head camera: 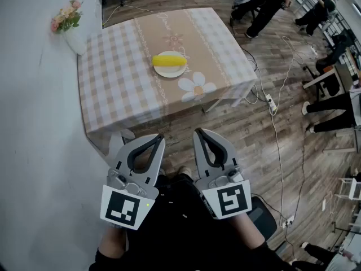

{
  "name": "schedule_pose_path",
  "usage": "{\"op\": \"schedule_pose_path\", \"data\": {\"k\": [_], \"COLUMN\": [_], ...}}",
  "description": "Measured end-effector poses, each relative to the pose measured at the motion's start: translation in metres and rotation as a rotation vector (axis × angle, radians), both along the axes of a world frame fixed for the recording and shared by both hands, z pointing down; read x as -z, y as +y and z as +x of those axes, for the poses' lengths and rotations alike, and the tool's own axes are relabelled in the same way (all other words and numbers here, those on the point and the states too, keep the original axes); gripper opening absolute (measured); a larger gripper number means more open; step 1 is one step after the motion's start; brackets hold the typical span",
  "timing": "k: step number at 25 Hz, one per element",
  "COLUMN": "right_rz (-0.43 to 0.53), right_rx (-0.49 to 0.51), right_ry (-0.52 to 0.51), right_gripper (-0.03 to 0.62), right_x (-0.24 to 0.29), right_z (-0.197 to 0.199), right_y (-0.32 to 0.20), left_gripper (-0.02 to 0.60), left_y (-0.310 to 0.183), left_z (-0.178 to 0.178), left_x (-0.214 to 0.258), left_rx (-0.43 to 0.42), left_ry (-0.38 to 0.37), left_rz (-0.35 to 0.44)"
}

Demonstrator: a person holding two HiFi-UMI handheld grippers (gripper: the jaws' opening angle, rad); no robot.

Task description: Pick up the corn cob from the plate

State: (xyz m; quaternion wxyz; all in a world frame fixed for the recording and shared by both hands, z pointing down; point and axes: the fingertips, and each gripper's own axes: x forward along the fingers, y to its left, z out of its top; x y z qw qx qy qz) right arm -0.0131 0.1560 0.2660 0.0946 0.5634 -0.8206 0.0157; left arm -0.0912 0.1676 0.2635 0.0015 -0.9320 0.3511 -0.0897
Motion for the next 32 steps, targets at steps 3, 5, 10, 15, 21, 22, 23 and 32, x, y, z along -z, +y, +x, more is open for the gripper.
{"op": "schedule_pose_path", "data": {"k": [3, 5, 10, 15, 21, 22, 23, 32], "right_rz": [-0.069, -0.03, -0.025, 0.003, -0.035, -0.012, 0.017, 0.068], "right_rx": [-0.003, 0.015, 0.004, 0.022, 0.058, 0.078, 0.103, 0.174], "right_ry": [0.031, 0.019, 0.012, -0.001, 0.019, 0.019, 0.017, 0.016], "right_gripper": [0.041, 0.041, 0.041, 0.041, 0.041, 0.041, 0.041, 0.041], "right_x": [-0.015, -0.009, -0.005, -0.006, -0.012, -0.007, -0.002, 0.009], "right_z": [0.005, 0.002, 0.002, 0.012, 0.03, 0.029, 0.028, 0.056], "right_y": [0.005, 0.002, -0.012, 0.0, -0.002, -0.003, -0.004, 0.009], "left_gripper": [0.009, 0.009, 0.009, 0.009, 0.009, 0.009, 0.009, 0.009], "left_y": [-0.001, -0.003, -0.018, -0.005, -0.003, -0.002, -0.001, 0.01], "left_z": [0.001, 0.002, 0.002, 0.013, 0.025, 0.026, 0.028, 0.054], "left_x": [-0.001, -0.002, 0.0, -0.001, 0.004, 0.005, 0.006, 0.018], "left_rx": [-0.001, -0.002, -0.006, 0.008, 0.067, 0.079, 0.091, 0.166], "left_ry": [-0.001, -0.001, -0.006, -0.006, 0.0, 0.001, -0.002, 0.026], "left_rz": [-0.004, -0.005, -0.01, 0.0, 0.008, 0.012, 0.019, 0.036]}}
